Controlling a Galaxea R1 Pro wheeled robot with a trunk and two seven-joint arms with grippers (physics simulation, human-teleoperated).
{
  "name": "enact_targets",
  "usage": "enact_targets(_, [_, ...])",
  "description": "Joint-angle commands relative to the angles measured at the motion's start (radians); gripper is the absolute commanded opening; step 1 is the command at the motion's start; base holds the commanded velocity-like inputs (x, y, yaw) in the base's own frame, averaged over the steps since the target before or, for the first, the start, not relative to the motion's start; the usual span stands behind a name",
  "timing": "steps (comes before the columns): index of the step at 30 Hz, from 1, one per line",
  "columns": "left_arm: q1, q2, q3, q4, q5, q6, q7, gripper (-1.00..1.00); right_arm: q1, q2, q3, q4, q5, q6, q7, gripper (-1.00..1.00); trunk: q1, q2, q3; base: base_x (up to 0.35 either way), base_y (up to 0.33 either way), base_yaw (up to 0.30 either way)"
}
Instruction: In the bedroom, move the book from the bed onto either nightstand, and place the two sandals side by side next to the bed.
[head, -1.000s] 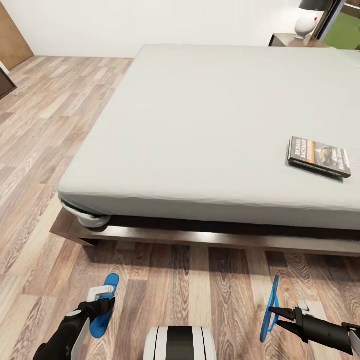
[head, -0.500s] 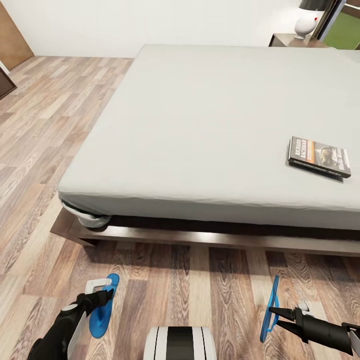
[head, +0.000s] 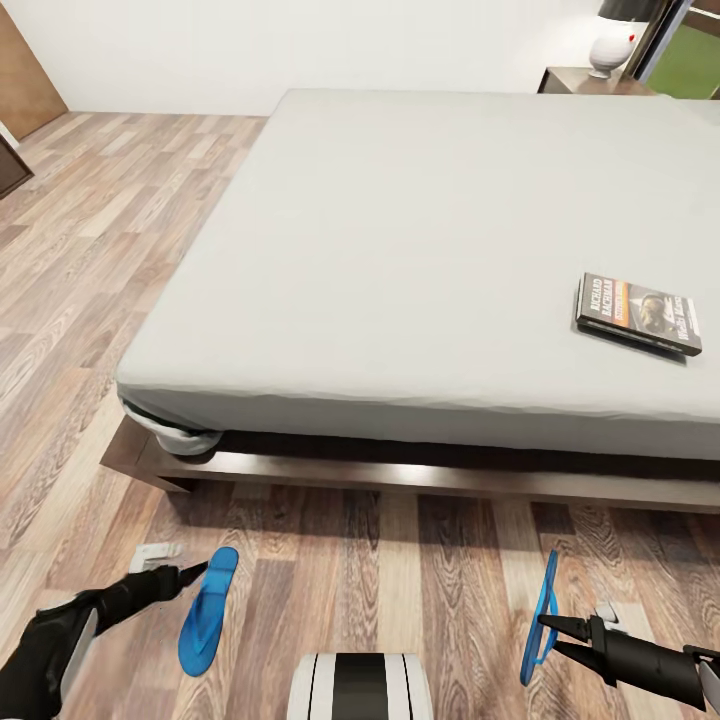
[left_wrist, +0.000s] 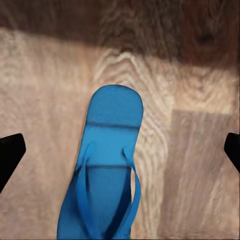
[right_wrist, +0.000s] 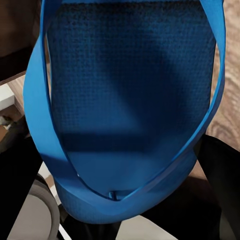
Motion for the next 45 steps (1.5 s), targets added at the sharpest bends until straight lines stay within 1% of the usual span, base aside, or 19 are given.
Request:
enact_targets(1, [-0.001, 0.021, 0.022, 0.002, -0.01, 0.006, -0.078, 1.0, 0.0, 0.0, 0.0, 0.0, -0.004, 0.007, 0.002, -1.0, 0.0, 0.0, -0.001, 0.0, 0.0, 0.0])
enact_targets(2, [0.001, 0.042, 0.068, 0.014, -0.01, 0.005, -0.147, 1.0, 0.0, 0.0, 0.0, 0.0, -0.004, 0.007, 0.002, -1.0, 0.0, 0.0, -0.001, 0.0, 0.0, 0.0])
enact_targets(3, [0.005, 0.05, 0.109, 0.021, -0.011, 0.004, -0.177, 1.0, 0.0, -0.001, 0.0, 0.0, -0.004, 0.008, 0.003, -1.0, 0.0, 0.0, -0.001, 0.0, 0.0, 0.0])
enact_targets(4, [0.009, 0.058, 0.175, 0.034, -0.012, 0.0, -0.206, 1.0, 0.0, -0.001, 0.0, 0.0, -0.005, 0.008, 0.004, -1.0, 0.0, 0.0, -0.001, 0.0, 0.0, 0.0])
enact_targets(6, [0.012, 0.064, 0.253, 0.079, -0.016, -0.008, -0.228, 1.0, 0.0, 0.0, 0.0, 0.0, -0.006, 0.008, 0.005, -1.0, 0.0, 0.0, -0.001, 0.0, 0.0, 0.0])
enact_targets(7, [0.012, 0.065, 0.262, 0.089, -0.016, -0.011, -0.23, 1.0, 0.0, 0.0, 0.0, 0.0, -0.005, 0.008, 0.005, -1.0, 0.0, 0.0, -0.001, 0.0, 0.0, 0.0])
enact_targets(8, [0.013, 0.071, 0.28, 0.118, -0.018, -0.021, -0.234, 1.0, 0.0, 0.0, 0.001, 0.0, -0.005, 0.008, 0.004, -1.0, 0.0, 0.0, -0.001, 0.0, 0.0, 0.0])
enact_targets(9, [0.013, 0.076, 0.289, 0.145, -0.019, -0.038, -0.235, 1.0, 0.0, 0.0, 0.001, 0.0, -0.005, 0.007, 0.003, -1.0, 0.0, 0.0, -0.001, 0.0, 0.0, 0.0])
enact_targets(12, [0.013, 0.079, 0.295, 0.18, -0.019, -0.066, -0.236, 1.0, 0.0, 0.001, 0.001, 0.0, -0.004, 0.006, 0.0, -1.0, 0.0, 0.0, -0.001, 0.0, 0.103, 0.0])
enact_targets(15, [0.013, 0.079, 0.297, 0.199, -0.02, -0.076, -0.237, 1.0, -0.001, 0.002, 0.001, 0.0, -0.003, 0.006, -0.002, -1.0, 0.0, 0.0, -0.001, 0.0, 0.256, 0.0])
enact_targets(36, [0.013, 0.078, 0.295, 0.204, -0.02, -0.077, -0.237, 1.0, -0.001, 0.002, 0.001, -0.007, 0.003, 0.006, -0.003, -1.0, 0.0, 0.0, -0.001, 0.0, 0.299, 0.0])
enact_targets(41, [0.013, 0.074, 0.295, 0.204, -0.021, -0.077, -0.236, 1.0, -0.001, 0.003, 0.005, -0.092, 0.022, 0.007, -0.01, -1.0, 0.0, 0.0, -0.001, 0.0, 0.295, 0.0])
enact_targets(42, [0.013, 0.074, 0.295, 0.204, -0.021, -0.077, -0.236, 1.0, -0.001, 0.003, 0.005, -0.098, 0.033, 0.008, -0.016, -1.0, 0.0, 0.0, -0.001, 0.0, 0.294, 0.0])
enact_targets(43, [0.013, 0.073, 0.295, 0.204, -0.021, -0.077, -0.236, 1.0, -0.001, 0.003, 0.005, -0.105, 0.052, 0.009, -0.046, -1.0, 0.0, 0.0, -0.001, 0.0, 0.294, 0.0])
enact_targets(44, [0.013, 0.073, 0.295, 0.204, -0.021, -0.077, -0.235, 1.0, -0.001, 0.003, 0.004, -0.11, 0.068, 0.01, -0.102, -1.0, 0.0, 0.0, -0.001, 0.0, 0.294, 0.0])
enact_targets(45, [0.013, 0.073, 0.295, 0.204, -0.021, -0.077, -0.235, 1.0, -0.001, 0.003, 0.004, -0.112, 0.074, 0.011, -0.14, -1.0, 0.0, 0.0, -0.001, 0.0, 0.294, 0.0])
